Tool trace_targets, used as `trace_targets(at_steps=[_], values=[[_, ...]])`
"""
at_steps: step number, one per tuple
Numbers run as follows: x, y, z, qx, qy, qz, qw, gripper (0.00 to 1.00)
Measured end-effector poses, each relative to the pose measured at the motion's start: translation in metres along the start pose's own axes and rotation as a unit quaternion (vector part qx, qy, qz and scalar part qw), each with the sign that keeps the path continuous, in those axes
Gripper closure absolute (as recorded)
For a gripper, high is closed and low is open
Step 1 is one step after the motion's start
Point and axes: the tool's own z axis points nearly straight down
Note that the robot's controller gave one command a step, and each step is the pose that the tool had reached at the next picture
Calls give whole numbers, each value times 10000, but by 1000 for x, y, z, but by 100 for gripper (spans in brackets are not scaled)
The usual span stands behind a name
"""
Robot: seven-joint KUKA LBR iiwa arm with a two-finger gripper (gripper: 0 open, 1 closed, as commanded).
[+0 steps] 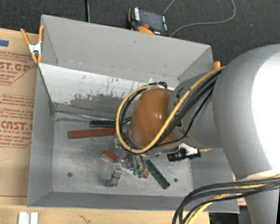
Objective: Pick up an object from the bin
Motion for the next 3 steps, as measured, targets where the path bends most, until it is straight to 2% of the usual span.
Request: trace_targets(at_steps=[2, 3], values=[[0, 1, 0, -2, -3, 3, 10000, 0], [29, -8, -4, 4, 9, 556, 9985, 0]])
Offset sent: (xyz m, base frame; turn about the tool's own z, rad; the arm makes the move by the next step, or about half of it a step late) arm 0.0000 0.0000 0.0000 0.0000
